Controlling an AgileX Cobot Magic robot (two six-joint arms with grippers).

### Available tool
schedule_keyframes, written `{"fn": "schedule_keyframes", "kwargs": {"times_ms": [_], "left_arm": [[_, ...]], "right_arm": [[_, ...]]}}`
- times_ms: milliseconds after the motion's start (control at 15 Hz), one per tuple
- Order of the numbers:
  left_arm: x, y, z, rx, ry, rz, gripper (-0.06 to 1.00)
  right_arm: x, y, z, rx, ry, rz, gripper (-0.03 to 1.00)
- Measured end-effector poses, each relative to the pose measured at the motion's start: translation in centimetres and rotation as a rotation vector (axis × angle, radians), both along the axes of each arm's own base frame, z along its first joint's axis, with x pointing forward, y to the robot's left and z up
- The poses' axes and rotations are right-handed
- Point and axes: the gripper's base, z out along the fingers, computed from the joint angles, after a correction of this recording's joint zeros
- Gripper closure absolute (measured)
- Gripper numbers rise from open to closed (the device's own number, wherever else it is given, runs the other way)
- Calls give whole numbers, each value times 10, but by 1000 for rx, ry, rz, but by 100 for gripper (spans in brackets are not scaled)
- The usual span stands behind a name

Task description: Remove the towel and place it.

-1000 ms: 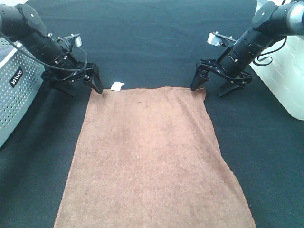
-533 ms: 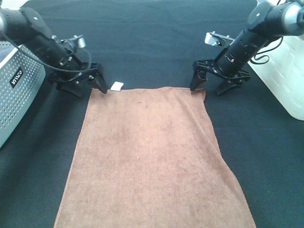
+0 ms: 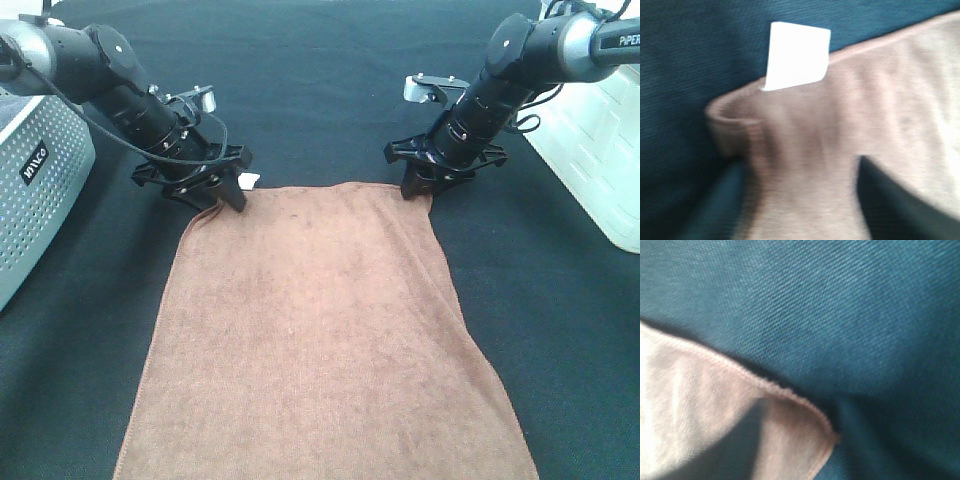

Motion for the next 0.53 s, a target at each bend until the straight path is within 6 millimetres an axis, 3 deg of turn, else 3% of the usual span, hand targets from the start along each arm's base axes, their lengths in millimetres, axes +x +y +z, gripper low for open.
{"fn": "schedule_keyframes", "kwargs": {"times_ms": [67, 133, 200, 533], "left_arm": [[0, 0, -2, 3, 4, -1, 62], [0, 1, -4, 9, 7, -7, 84], [-1, 1, -5, 10, 9, -9, 92], [-1, 1, -5, 24, 3, -19, 93]], "right_arm": [[0, 0, -1, -2, 0, 0, 71], [0, 1, -2, -2, 4, -1, 88], [0, 1, -3, -1, 7, -1, 97], [-1, 1, -4, -6, 7, 4, 97]]}}
